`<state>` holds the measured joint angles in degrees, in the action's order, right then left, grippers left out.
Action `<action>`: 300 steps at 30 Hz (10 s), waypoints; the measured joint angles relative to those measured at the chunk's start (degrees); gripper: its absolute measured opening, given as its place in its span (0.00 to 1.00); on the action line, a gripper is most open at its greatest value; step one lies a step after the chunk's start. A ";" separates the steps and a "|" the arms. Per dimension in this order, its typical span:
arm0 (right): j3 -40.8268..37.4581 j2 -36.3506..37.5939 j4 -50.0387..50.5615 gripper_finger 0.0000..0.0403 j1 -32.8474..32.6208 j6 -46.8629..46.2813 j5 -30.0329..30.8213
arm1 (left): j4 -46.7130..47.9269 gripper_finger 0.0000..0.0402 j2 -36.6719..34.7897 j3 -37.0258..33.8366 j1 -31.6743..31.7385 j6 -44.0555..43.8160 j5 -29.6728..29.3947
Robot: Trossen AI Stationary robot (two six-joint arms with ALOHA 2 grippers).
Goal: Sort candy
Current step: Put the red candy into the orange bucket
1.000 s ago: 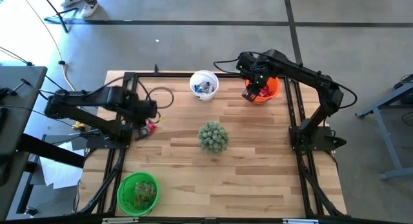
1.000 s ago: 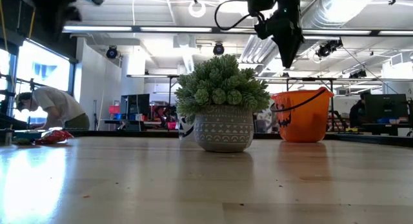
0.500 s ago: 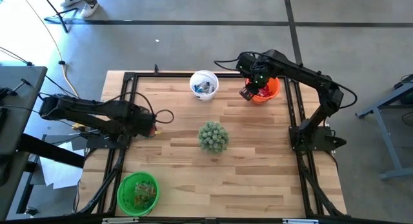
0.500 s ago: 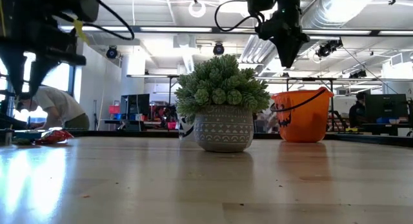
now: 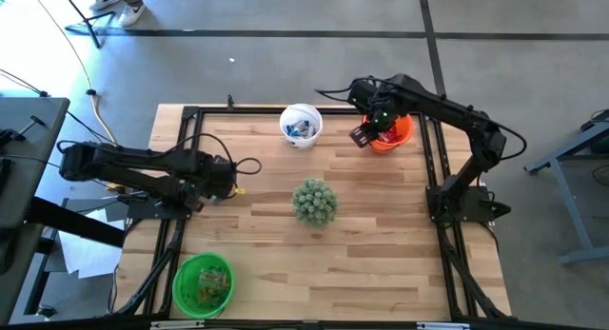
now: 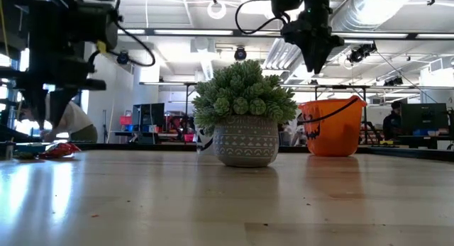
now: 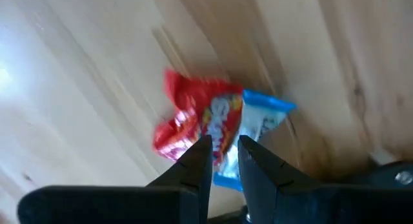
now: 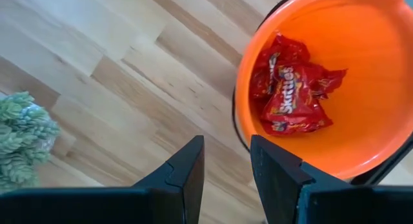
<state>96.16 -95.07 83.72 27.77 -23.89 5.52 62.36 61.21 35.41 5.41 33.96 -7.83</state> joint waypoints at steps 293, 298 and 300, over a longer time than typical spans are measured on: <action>-0.01 -0.51 -68.37 0.30 -9.32 -9.34 -9.57 | -67.06 0.00 5.86 20.34 5.36 -41.79 -24.31; 0.00 -1.98 -68.60 0.30 -10.23 -9.74 -9.56 | -68.87 0.00 5.86 20.34 5.36 -41.77 -24.27; 0.00 -2.86 -69.16 0.30 -10.70 -9.76 -9.57 | -69.14 0.00 5.86 20.34 5.36 -41.77 -23.99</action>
<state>96.16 -97.92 14.56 17.07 -33.65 -4.05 -6.79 67.07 55.75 10.76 -7.81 -31.82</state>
